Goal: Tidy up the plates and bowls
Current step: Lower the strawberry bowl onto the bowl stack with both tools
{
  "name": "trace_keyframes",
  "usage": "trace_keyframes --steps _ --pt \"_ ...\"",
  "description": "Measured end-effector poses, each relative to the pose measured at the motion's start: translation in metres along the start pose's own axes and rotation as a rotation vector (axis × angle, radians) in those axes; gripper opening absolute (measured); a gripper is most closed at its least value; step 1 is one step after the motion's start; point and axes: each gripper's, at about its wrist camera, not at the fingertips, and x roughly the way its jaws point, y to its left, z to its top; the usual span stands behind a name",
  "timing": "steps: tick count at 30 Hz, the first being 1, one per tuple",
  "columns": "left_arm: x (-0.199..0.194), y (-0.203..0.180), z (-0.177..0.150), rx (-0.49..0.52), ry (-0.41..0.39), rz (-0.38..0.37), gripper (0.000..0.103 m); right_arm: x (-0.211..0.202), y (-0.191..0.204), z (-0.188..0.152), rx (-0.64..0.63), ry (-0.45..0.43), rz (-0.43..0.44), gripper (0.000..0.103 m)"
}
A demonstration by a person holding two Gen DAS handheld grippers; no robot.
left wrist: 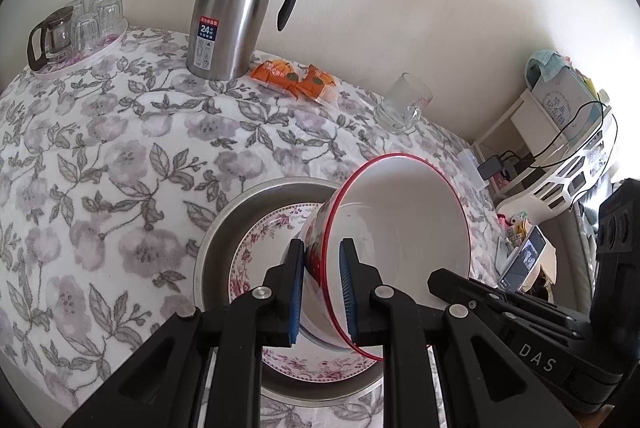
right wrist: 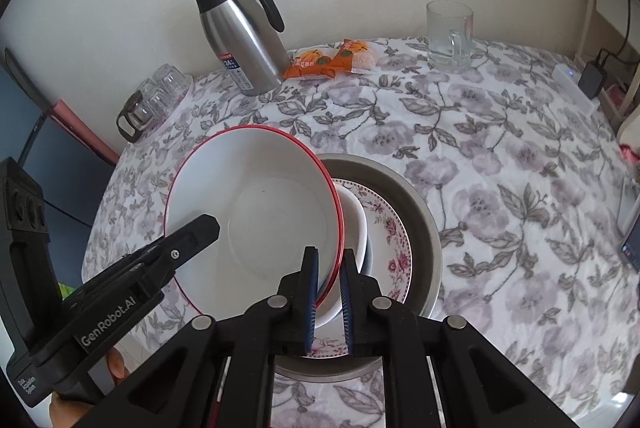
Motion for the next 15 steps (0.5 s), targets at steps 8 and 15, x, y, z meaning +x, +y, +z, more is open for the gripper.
trace_keyframes --steps 8,15 --pt "0.006 -0.003 -0.001 0.012 0.017 0.022 0.018 0.006 -0.007 -0.01 0.054 -0.024 0.001 0.012" --pt "0.01 -0.002 -0.002 0.009 0.031 0.03 0.018 0.006 -0.012 -0.014 0.106 -0.052 0.023 0.014"
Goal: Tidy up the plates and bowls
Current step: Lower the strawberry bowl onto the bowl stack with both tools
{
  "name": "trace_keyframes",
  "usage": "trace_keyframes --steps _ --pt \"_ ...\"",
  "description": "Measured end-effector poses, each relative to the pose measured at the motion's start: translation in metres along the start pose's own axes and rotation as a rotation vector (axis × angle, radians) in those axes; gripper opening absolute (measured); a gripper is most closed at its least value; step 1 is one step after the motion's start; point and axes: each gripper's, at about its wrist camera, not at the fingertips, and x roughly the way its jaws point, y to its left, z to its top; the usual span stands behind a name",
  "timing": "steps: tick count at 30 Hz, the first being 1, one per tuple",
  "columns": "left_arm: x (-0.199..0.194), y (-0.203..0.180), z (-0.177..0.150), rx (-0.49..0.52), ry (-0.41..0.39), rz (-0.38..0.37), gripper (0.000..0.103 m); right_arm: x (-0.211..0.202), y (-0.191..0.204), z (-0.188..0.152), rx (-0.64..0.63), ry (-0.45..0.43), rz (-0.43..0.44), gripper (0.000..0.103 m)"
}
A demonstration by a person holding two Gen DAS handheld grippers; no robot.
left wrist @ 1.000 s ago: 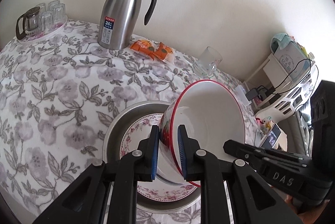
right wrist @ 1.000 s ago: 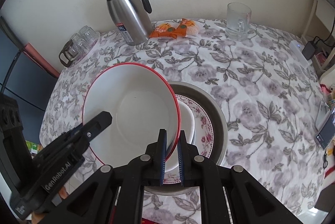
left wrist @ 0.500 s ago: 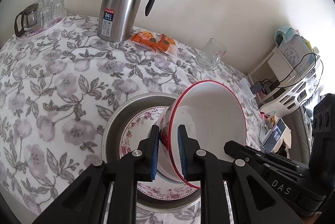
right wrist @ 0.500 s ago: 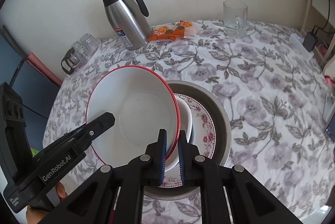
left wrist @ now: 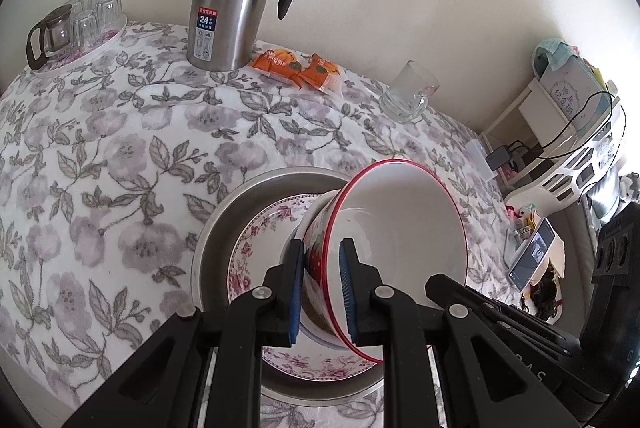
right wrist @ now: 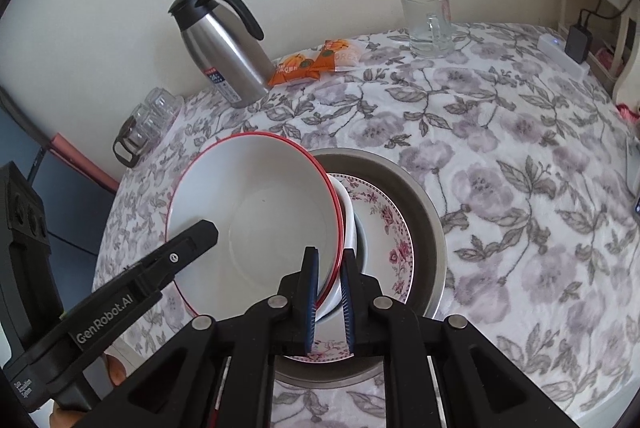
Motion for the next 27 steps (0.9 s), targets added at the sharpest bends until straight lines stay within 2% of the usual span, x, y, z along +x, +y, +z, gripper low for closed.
trace_keyframes --steps 5,17,27 --pt "0.003 0.001 0.001 -0.01 0.009 0.003 0.018 -0.001 0.001 -0.002 0.002 -0.016 -0.007 0.014" --pt "-0.004 0.001 0.002 -0.038 -0.013 -0.01 0.018 -0.008 -0.004 -0.003 0.038 -0.032 0.05 0.016" --pt "0.005 0.005 0.001 -0.075 0.027 -0.017 0.018 -0.006 -0.01 -0.003 0.058 -0.016 0.061 0.017"
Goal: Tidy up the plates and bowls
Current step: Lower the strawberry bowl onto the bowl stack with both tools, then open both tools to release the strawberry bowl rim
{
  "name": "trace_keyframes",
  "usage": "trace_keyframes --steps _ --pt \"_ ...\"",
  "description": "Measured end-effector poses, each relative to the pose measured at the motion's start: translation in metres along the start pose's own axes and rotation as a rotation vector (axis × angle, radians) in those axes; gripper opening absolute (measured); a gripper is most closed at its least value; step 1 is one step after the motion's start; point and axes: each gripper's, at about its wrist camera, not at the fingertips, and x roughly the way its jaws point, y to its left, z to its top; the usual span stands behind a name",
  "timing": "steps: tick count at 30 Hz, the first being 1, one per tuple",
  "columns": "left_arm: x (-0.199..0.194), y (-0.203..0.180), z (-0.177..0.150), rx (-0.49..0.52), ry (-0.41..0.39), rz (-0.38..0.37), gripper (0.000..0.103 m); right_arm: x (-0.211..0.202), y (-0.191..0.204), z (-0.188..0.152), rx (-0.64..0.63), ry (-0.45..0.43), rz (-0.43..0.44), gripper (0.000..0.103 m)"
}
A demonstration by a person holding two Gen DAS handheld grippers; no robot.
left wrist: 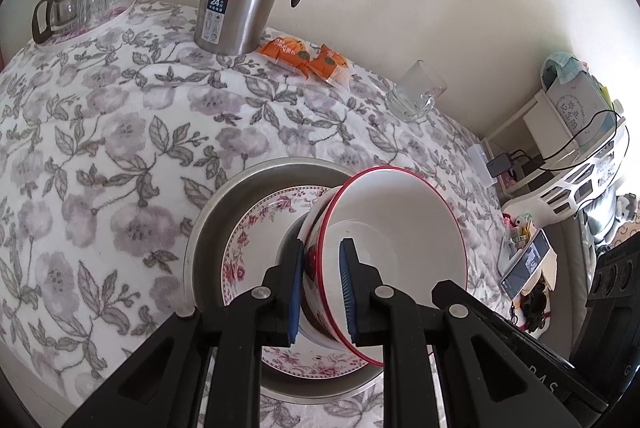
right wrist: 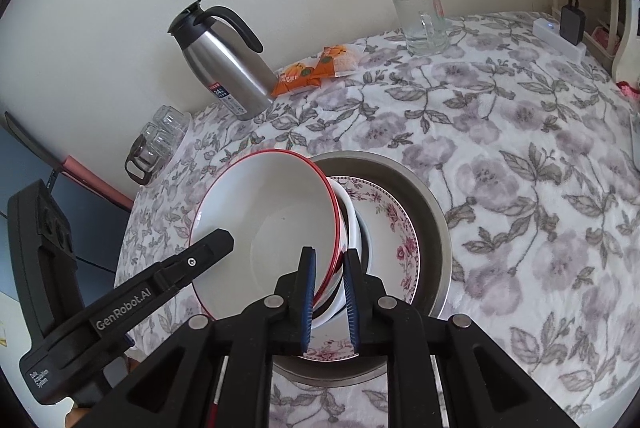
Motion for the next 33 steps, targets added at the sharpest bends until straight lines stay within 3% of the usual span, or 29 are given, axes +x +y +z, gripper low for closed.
trace_keyframes --steps 18,21,24,26,27,29,33 --pt "-0.007 0.003 0.002 -0.009 -0.024 0.014 0.018 -0.003 0.002 0.0 -0.018 -0.017 -0.002 0.017" --pt "-0.011 0.004 0.003 -0.013 -0.031 0.015 0.018 -0.006 0.002 0.001 -0.027 -0.026 -0.015 0.025" --pt "-0.017 0.004 0.004 -0.016 -0.05 0.02 0.024 -0.008 0.002 0.001 -0.039 -0.034 -0.023 0.027" --pt "-0.02 0.004 0.004 -0.018 -0.063 0.031 0.041 -0.009 0.001 0.001 -0.037 -0.041 -0.028 0.042" --pt "-0.021 0.004 0.004 -0.018 -0.069 0.041 0.046 -0.009 0.001 0.001 -0.037 -0.048 -0.037 0.057" --pt "-0.022 0.004 0.005 -0.018 -0.077 0.066 0.057 -0.01 0.001 0.0 -0.047 -0.066 -0.051 0.061" --pt "-0.021 0.008 0.005 -0.031 -0.08 0.132 0.06 -0.009 0.001 0.0 -0.054 -0.073 -0.047 0.07"
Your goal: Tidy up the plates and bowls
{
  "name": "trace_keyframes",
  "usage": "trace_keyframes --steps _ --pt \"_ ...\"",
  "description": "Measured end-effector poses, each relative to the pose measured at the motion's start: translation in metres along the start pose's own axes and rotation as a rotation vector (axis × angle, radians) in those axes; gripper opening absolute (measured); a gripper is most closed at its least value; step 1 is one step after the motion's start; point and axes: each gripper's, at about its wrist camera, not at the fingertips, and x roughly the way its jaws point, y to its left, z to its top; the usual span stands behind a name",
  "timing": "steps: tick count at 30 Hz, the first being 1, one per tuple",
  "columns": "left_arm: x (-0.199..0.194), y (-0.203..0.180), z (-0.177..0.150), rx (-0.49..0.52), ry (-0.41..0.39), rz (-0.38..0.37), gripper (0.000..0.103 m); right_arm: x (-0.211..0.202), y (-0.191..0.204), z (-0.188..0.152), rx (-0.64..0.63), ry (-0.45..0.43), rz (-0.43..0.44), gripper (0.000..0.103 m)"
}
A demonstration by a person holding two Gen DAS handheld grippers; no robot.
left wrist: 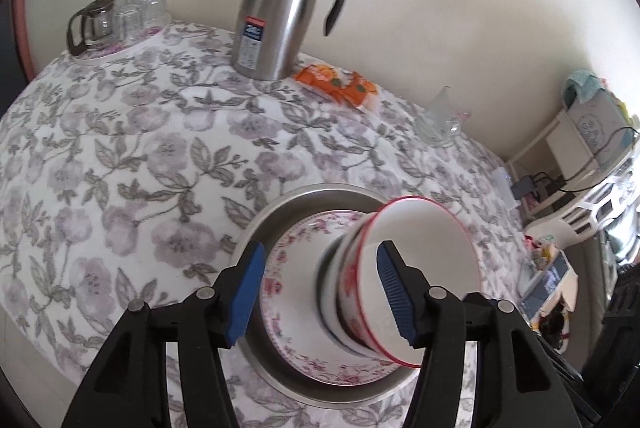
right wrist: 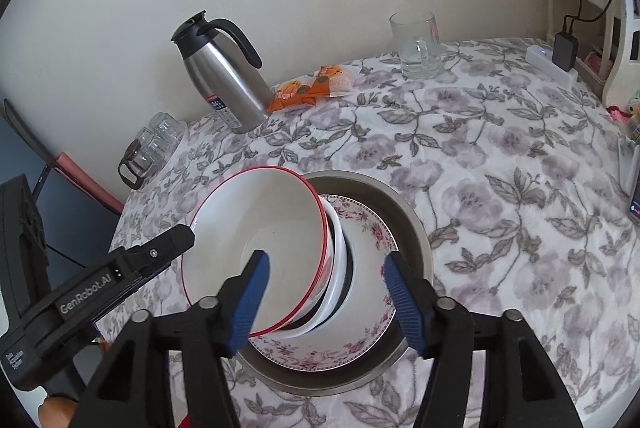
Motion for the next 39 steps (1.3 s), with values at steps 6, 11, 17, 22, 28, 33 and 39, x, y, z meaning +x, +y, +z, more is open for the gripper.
trace_keyframes --steps 6,11,17,22,28,33,39 --pt "0.001 0.004 -0.001 0.004 -0.009 0.064 0.072 0.004 -0.001 -0.001 -0.016 -0.007 -0.017 0.081" --pt "-0.001 0.003 0.0 0.012 -0.024 0.061 0.075 0.004 -0.003 -0.001 -0.016 -0.011 -0.025 0.087" --pt "-0.007 0.002 0.0 0.012 -0.056 0.058 0.088 0.003 -0.003 -0.002 -0.028 -0.022 -0.032 0.103" --pt "-0.013 0.005 0.0 0.006 -0.11 0.1 0.092 0.004 -0.002 -0.004 -0.043 -0.026 -0.044 0.103" --pt "-0.014 0.008 -0.001 0.015 -0.132 0.173 0.098 0.003 -0.006 -0.006 -0.034 -0.037 -0.062 0.103" --pt "-0.013 0.008 -0.004 0.024 -0.121 0.195 0.098 0.002 -0.006 -0.008 -0.039 -0.038 -0.063 0.103" --pt "-0.018 0.009 -0.009 0.029 -0.13 0.228 0.098 -0.004 -0.003 -0.018 -0.051 -0.049 -0.064 0.103"
